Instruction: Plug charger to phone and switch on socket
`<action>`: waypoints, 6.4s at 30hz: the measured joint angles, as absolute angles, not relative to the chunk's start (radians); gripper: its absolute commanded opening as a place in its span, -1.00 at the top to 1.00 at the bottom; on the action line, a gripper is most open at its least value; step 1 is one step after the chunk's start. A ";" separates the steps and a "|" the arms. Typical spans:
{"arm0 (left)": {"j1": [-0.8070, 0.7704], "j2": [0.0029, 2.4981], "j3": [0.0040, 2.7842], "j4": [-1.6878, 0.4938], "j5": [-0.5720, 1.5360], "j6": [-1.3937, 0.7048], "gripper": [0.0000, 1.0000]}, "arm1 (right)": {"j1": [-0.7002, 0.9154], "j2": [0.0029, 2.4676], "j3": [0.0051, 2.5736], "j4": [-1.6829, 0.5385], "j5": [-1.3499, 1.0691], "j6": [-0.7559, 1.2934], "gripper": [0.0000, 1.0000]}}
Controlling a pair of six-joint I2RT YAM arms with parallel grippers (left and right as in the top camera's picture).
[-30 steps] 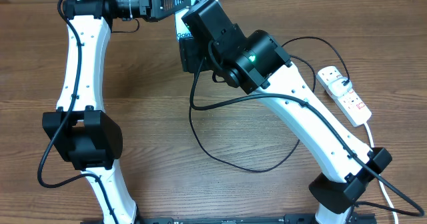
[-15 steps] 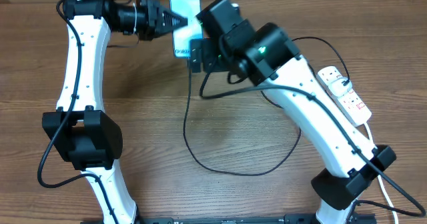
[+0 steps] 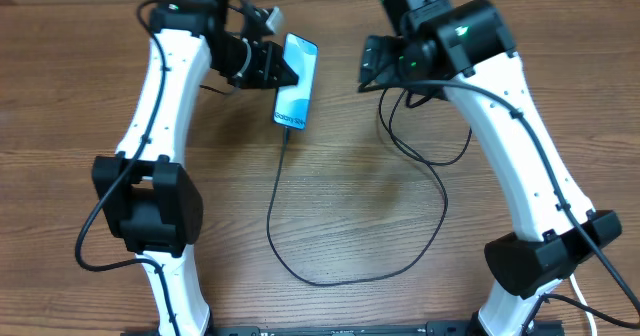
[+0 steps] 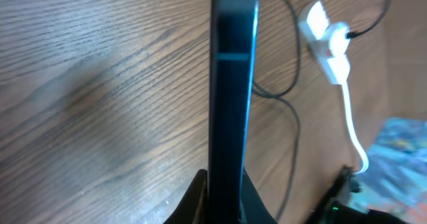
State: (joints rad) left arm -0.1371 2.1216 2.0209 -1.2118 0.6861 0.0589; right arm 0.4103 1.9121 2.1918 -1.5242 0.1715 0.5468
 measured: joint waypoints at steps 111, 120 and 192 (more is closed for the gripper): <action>-0.028 1.569 1.841 -1.026 0.107 -0.257 -1.00 | -0.431 1.908 1.453 -0.944 0.151 0.377 -0.98; -0.028 1.570 1.841 -1.026 0.106 -0.257 -0.99 | -0.431 1.906 1.319 -0.849 0.165 0.366 -1.00; -0.028 1.570 1.841 -1.027 0.100 -0.257 -1.00 | -0.431 1.906 1.277 -0.759 0.078 0.340 -1.00</action>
State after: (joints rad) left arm -0.0280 1.5696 1.8408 -1.0267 0.1001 -0.2565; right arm -0.4313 1.9060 1.2766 -0.7589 0.0776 0.3405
